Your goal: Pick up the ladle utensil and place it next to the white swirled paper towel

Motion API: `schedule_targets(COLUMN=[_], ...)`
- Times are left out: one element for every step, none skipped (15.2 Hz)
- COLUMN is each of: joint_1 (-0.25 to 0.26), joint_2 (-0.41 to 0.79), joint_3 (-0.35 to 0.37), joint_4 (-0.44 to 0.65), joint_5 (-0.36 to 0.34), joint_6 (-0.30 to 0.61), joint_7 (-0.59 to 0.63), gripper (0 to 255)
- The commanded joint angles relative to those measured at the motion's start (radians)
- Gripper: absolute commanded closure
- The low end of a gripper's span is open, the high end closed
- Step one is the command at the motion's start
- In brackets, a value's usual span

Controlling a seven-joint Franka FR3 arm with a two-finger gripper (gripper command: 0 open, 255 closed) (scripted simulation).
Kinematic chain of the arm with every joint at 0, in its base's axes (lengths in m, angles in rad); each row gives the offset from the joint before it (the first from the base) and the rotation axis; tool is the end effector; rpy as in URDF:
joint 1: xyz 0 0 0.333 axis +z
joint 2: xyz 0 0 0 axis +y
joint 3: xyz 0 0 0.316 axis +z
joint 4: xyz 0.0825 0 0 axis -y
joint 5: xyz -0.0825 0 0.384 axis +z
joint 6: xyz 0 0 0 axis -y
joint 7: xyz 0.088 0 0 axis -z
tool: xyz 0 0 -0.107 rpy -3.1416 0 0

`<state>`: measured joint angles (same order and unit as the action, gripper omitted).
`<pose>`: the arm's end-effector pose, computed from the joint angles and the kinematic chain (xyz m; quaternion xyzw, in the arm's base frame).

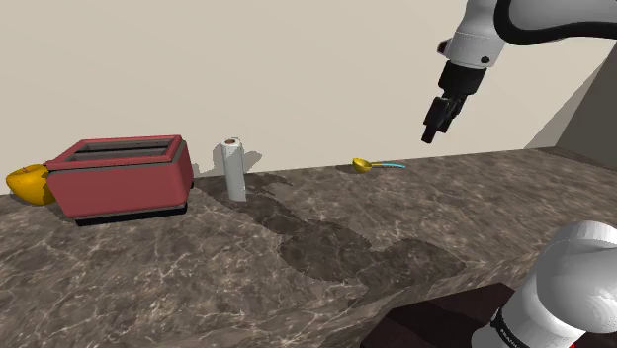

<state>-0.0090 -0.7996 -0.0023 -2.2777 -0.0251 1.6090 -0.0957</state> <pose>0.3068 -0.0064 0.6355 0.9969 0.0420 0.0647 0.0152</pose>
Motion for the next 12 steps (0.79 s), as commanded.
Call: schedule_targets(joint_1=[0.000, 0.003, 0.005, 0.008, 0.011, 0.014, 0.016, 0.019, 0.022, 0.026, 0.030, 0.035], joint_2=[0.000, 0.004, 0.010, 0.018, 0.028, 0.040, 0.054, 0.070, 0.088, 0.108, 0.129, 0.153], joint_3=[0.000, -0.022, -0.044, -0.067, -0.089, -0.112, -0.135, -0.158, -0.181, -0.204, -0.228, -0.251], joint_4=[0.000, -0.019, -0.036, -0.051, -0.064, -0.076, -0.085, -0.093, -0.099, -0.103, -0.106, -0.106], joint_5=[0.000, -0.014, -0.028, -0.042, -0.055, -0.068, -0.080, -0.092, -0.103, -0.113, -0.122, -0.130], joint_6=[0.000, 0.025, 0.050, 0.075, 0.101, 0.128, 0.154, 0.181, 0.209, 0.236, 0.263, 0.291], joint_7=[0.000, -0.041, -0.081, -0.121, -0.161, -0.201, -0.241, -0.280, -0.320, -0.360, -0.400, -0.439], gripper=[0, 0, 0, 0, 0, 0, 0, 0, 0, 0, 0, 0])
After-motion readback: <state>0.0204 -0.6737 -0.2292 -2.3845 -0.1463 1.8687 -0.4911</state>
